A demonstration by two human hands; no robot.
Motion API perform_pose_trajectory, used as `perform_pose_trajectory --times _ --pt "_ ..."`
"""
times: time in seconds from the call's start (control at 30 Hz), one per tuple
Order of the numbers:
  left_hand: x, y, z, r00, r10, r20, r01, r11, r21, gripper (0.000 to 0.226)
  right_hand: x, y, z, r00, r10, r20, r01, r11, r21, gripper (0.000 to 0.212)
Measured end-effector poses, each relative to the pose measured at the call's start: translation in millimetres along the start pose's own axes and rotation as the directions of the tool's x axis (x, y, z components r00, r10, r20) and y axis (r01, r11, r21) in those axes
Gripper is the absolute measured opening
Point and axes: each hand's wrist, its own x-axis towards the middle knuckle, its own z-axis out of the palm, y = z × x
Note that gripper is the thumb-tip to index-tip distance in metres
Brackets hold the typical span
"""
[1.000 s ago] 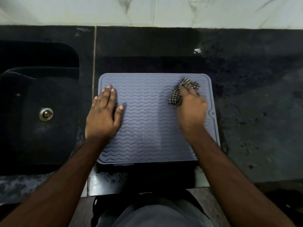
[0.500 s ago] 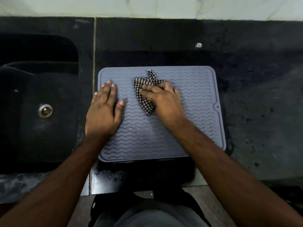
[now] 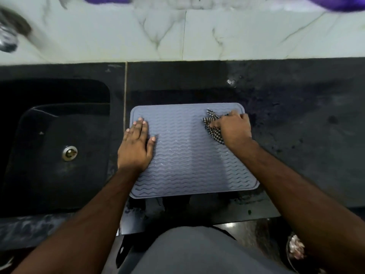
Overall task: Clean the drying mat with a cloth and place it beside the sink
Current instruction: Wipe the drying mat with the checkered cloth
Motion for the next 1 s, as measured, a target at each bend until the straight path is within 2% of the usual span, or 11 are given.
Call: perform_pose_trajectory --times 0.1,0.23,0.33,0.4,0.47,0.6,0.67,0.77,0.83,0.9,1.0 --pt "6 11 -12 0.995 -0.037 0.093 0.031 0.998 0.062 0.082 -4 5 -14 0.993 0.122 0.005 -0.121 0.992 -0.036 0.028" --pt "23 28 -35 0.964 -0.103 0.246 0.072 0.989 0.132 0.1 -21 4 -35 0.977 0.211 -0.018 -0.182 0.883 0.433 0.031" --pt "31 47 -53 0.96 -0.079 0.27 0.062 0.996 0.071 0.086 -35 -8 -47 0.98 0.186 -0.068 -0.093 0.739 0.667 0.045" --pt "32 63 -62 0.971 -0.008 0.241 0.005 1.0 0.017 0.08 -40 -17 -53 0.981 0.182 -0.06 -0.07 0.63 0.773 0.044" --pt "31 77 -69 0.976 0.041 0.212 0.002 0.98 -0.199 0.076 -43 -24 -57 0.976 0.213 -0.046 -0.072 0.515 0.854 0.035" --pt "30 103 -89 0.977 0.139 0.161 -0.02 0.815 -0.579 0.066 -51 -38 -63 0.98 0.2 0.006 -0.058 0.259 0.964 0.024" --pt "29 113 -96 0.971 0.174 0.165 0.007 0.666 -0.746 0.05 -53 -44 -65 0.992 0.126 0.008 -0.026 0.143 0.989 0.024" --pt "28 118 -105 0.967 0.048 0.251 0.216 0.372 -0.903 0.031 -54 -48 -64 0.996 0.084 -0.006 0.007 -0.009 1.0 0.024" --pt "30 116 -111 0.961 -0.022 0.275 0.271 0.265 -0.925 0.026 -55 -47 -60 0.994 0.112 0.019 -0.008 -0.096 0.995 0.022" --pt "31 117 -120 0.968 -0.008 0.252 0.247 0.235 -0.94 0.024 -57 -44 -52 0.988 0.155 0.005 0.011 -0.104 0.994 0.02" --pt "33 125 -132 0.97 0.045 0.239 0.217 0.284 -0.934 0.021 -62 -42 -39 0.984 0.172 -0.045 0.074 -0.164 0.984 0.021"
